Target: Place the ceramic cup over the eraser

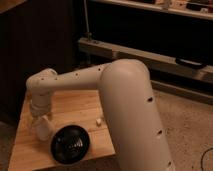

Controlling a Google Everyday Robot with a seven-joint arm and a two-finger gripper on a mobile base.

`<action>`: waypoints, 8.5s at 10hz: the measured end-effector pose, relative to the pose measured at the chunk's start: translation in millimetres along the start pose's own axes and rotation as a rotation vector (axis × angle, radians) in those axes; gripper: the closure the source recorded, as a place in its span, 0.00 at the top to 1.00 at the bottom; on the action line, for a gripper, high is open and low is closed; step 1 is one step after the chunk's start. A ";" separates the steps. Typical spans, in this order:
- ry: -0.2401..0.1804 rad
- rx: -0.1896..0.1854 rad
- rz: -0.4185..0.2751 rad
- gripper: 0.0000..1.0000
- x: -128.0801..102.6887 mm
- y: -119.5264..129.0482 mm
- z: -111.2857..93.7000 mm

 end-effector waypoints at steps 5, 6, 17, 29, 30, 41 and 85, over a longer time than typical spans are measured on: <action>-0.021 0.001 -0.042 0.65 -3.5 7.7 5.6; -0.033 0.007 -0.056 0.65 -5.1 9.1 6.6; -0.068 0.090 0.012 0.51 -24.8 -18.6 30.9; -0.054 0.102 0.020 0.00 -26.1 -21.6 35.0; -0.054 0.102 0.021 0.00 -25.9 -21.7 34.9; -0.052 0.101 0.023 0.00 -25.5 -22.1 35.5; -0.304 0.142 -0.361 0.00 -245.0 -74.6 -233.3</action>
